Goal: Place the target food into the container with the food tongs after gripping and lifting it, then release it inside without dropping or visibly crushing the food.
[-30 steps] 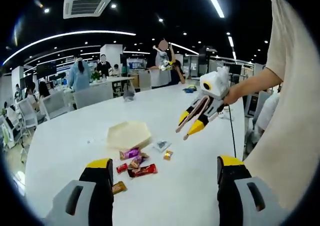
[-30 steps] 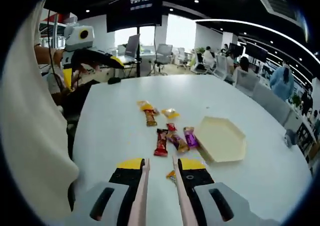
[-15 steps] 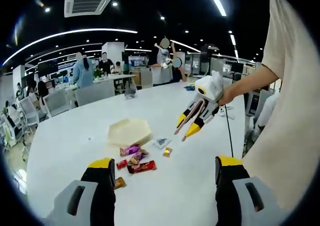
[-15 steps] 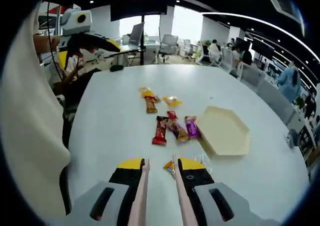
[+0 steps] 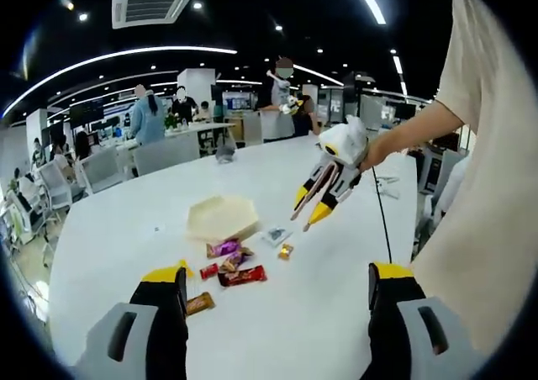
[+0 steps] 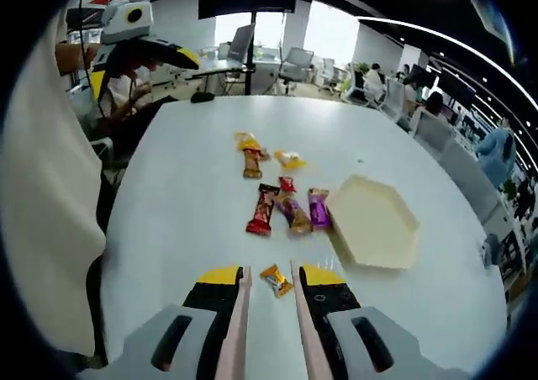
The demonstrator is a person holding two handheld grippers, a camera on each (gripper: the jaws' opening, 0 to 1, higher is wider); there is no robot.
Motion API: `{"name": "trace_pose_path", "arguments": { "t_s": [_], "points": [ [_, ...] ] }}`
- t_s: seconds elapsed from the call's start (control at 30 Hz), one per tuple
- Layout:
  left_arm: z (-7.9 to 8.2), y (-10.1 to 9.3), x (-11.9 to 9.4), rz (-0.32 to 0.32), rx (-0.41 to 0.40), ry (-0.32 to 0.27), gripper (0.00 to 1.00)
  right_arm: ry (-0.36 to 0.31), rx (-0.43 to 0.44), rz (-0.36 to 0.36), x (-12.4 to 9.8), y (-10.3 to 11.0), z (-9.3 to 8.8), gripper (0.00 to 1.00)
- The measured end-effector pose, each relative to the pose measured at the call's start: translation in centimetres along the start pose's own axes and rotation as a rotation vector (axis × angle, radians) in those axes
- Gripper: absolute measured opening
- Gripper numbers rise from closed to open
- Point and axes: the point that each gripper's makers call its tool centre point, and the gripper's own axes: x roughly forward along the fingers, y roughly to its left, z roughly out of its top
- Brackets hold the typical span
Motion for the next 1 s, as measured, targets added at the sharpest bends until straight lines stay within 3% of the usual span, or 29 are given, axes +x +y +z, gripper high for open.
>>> {"name": "trace_pose_path", "arguments": {
  "t_s": [0.47,1.0],
  "points": [
    [-0.2,-0.7,-0.2,0.010,-0.019,0.006,0.92,0.085,-0.091,0.080,1.8,0.2,-1.5,0.26],
    [-0.5,-0.8,-0.1,0.030,-0.039,0.020,0.91,0.131,-0.128,0.125,3.8,0.0,-2.8,0.26]
  ]
}}
